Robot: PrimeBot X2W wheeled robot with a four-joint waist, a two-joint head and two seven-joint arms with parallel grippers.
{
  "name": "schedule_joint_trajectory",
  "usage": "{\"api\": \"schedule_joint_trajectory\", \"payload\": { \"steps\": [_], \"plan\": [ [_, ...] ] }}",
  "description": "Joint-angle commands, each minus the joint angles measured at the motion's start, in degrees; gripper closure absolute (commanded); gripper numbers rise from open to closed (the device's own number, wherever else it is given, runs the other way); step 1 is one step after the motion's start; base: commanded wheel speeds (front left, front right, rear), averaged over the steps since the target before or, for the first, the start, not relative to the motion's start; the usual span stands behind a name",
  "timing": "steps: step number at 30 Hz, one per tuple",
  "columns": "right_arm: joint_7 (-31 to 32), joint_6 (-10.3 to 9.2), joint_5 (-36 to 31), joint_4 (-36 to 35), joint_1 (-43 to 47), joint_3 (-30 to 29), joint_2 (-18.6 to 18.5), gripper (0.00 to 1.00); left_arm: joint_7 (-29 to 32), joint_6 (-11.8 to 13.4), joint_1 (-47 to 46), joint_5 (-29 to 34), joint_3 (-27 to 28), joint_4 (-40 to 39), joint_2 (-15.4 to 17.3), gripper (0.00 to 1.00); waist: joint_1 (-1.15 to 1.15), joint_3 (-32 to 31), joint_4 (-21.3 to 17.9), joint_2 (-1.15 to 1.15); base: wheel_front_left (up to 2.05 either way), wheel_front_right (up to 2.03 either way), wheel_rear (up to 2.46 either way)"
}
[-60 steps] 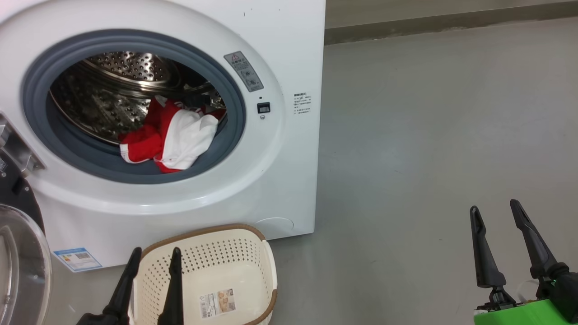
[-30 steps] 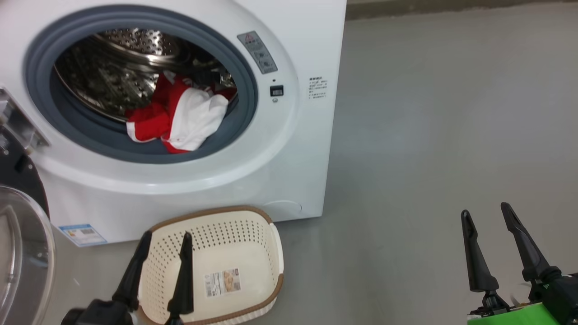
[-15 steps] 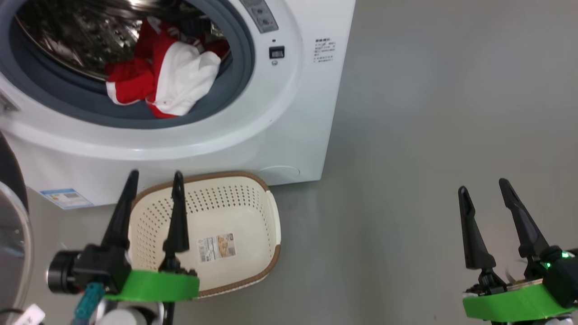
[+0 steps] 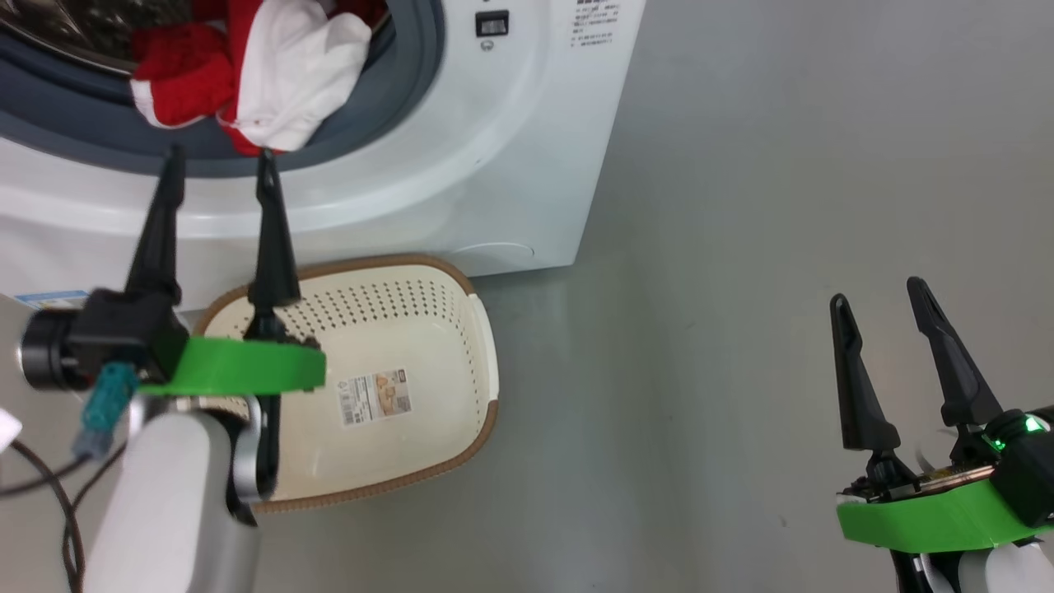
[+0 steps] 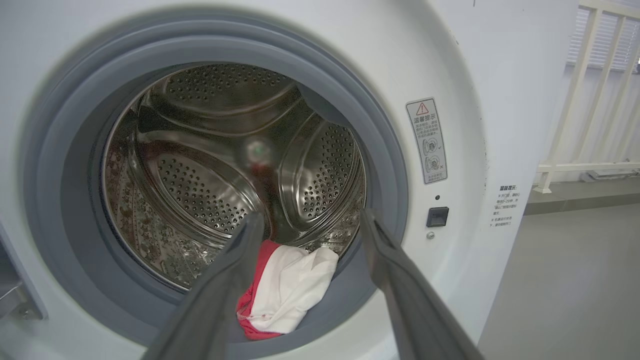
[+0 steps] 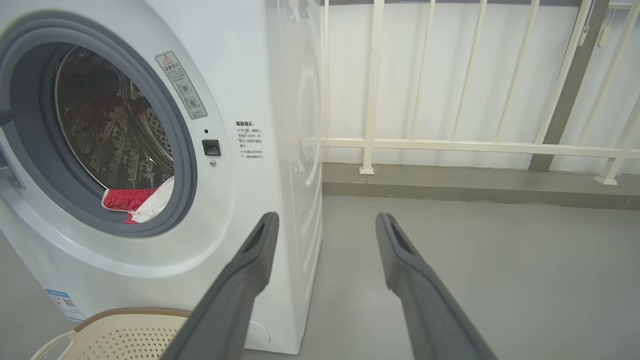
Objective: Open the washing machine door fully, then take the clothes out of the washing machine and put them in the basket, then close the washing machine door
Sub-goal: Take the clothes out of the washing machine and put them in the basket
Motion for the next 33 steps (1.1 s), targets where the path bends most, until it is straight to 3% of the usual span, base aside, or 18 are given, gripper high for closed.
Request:
{"api": "schedule_joint_trajectory", "payload": {
  "steps": [1,20,33],
  "plan": [
    [-0.4,0.35,0.6,-1.6,-1.7,1.4,-0.8,0.00,-0.3,0.0,-2.4,0.4,2.1,-0.5,1.9,0.00,0.00,1.9,-0.6,0.00,0.00,0.00,0.00],
    [-0.4,0.35,1.9,-0.9,-5.1,2.9,-0.8,0.00,1.8,2.0,-22.3,5.3,2.1,18.9,9.5,0.00,0.00,9.5,-4.8,0.00,0.00,0.00,0.00],
    [-0.4,0.35,2.0,0.3,-5.9,4.4,-0.8,0.00,5.9,4.4,-32.2,5.9,2.2,31.8,11.5,0.00,0.00,10.7,-6.3,0.00,0.00,0.00,0.00]
  ]
}}
